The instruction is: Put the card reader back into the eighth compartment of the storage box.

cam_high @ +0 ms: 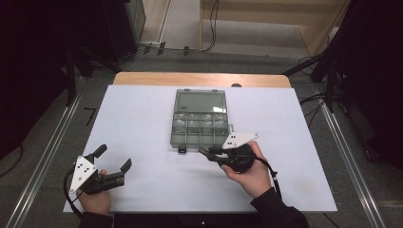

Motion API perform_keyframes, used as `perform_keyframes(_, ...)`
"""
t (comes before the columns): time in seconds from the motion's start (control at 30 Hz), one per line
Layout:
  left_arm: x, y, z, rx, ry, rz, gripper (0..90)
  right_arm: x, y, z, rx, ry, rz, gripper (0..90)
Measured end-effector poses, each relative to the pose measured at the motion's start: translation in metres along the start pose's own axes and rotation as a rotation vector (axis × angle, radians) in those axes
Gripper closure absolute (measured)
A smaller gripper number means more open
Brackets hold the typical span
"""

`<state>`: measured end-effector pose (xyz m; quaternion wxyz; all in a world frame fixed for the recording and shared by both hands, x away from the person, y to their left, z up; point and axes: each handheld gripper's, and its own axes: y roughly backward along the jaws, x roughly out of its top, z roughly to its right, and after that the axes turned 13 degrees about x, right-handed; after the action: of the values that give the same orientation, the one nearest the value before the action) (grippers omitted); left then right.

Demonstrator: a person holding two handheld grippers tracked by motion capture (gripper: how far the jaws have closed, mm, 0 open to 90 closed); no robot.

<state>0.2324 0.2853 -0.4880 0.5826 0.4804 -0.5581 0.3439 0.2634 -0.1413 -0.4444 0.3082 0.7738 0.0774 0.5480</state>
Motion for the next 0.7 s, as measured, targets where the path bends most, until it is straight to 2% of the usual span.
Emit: perform_keyframes(0.7, 0.000, 0.000, 0.000, -0.002, -0.001, 0.000, 2.3, 0.004, 0.010, 0.013, -0.044, -0.023, 0.019, 71.1)
